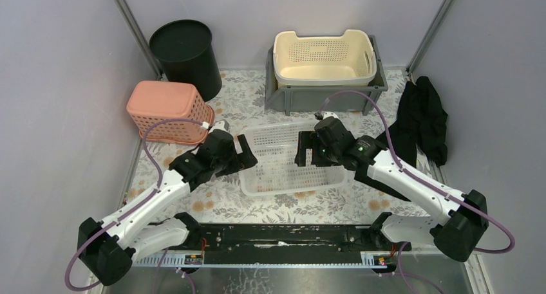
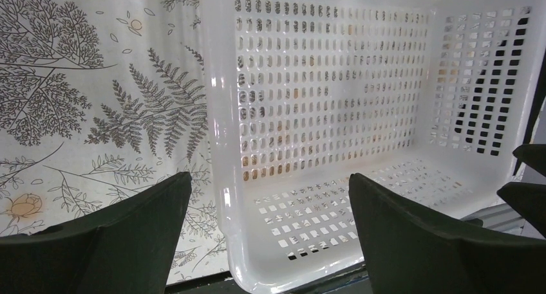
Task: Turn the large container upside down
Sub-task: Turn the container upside down at the center of the board.
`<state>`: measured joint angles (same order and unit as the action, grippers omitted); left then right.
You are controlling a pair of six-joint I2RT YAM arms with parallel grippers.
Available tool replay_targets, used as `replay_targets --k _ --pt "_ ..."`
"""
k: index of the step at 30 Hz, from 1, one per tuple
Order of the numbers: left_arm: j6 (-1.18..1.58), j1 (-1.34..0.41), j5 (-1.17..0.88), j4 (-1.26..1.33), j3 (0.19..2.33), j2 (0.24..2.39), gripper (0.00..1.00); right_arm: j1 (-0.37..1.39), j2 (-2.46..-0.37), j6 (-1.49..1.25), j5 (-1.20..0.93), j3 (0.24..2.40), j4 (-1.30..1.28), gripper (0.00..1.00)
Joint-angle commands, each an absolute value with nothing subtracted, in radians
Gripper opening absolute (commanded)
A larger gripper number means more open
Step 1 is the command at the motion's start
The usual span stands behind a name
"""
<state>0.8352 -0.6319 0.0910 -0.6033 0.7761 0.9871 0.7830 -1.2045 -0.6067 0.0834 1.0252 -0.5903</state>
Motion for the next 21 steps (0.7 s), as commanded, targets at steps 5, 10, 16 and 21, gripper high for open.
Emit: replay_targets --k 5,10,16,21 --pt "0.81 -0.611 0.053 -0.536 0.749 1.011 1.0 0.731 -1.205 -0.593 0.055 1.001 -0.555 1.0" --pt "0.81 -0.606 0.039 -0.523 0.735 1.018 1.0 0.66 -1.211 -0.572 0.043 1.013 -0.577 1.0" --pt "0.807 -0.602 0.034 -0.518 0.727 1.021 1.0 0.571 -1.221 -0.537 0.017 1.027 -0.596 0.99" --pt "0.803 -0.597 0.027 -0.51 0.716 1.022 1.0 0.511 -1.236 -0.52 -0.001 1.033 -0.595 0.99"
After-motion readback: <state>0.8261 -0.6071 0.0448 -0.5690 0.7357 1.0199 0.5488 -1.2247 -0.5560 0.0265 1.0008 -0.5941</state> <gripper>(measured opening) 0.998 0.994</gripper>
